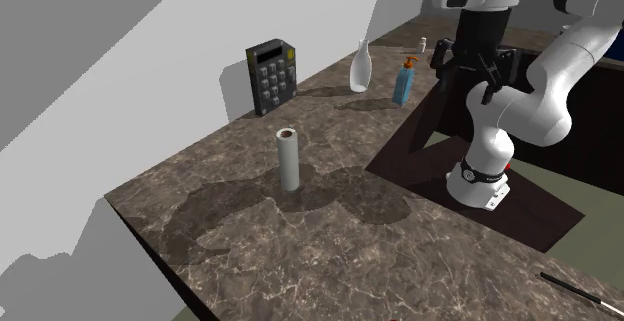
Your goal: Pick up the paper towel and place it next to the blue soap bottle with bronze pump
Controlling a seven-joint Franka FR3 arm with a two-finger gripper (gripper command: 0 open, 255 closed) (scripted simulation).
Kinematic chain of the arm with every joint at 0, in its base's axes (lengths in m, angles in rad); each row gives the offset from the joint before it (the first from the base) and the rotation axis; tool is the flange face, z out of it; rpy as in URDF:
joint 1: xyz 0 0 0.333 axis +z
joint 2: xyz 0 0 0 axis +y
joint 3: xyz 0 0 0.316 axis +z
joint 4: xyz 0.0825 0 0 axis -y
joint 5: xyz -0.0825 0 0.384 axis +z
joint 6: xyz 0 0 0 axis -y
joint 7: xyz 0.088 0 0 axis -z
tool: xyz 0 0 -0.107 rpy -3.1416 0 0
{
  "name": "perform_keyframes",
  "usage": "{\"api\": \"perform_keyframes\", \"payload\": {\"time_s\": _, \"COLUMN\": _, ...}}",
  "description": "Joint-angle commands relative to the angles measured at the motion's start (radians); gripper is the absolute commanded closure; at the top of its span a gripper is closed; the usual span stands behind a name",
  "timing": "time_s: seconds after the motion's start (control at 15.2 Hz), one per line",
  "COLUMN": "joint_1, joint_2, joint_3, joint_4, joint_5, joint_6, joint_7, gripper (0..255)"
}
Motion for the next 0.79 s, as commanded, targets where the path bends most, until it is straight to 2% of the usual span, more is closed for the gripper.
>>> {"api": "perform_keyframes", "payload": {"time_s": 0.0, "joint_1": 0.000, "joint_2": 0.000, "joint_3": 0.000, "joint_4": 0.000, "joint_5": 0.000, "joint_6": 0.000, "joint_7": 0.000, "gripper": 0}}
{"api": "perform_keyframes", "payload": {"time_s": 0.73, "joint_1": -0.043, "joint_2": 0.289, "joint_3": -0.104, "joint_4": 0.030, "joint_5": -0.096, "joint_6": 0.278, "joint_7": -0.117, "gripper": 0}}
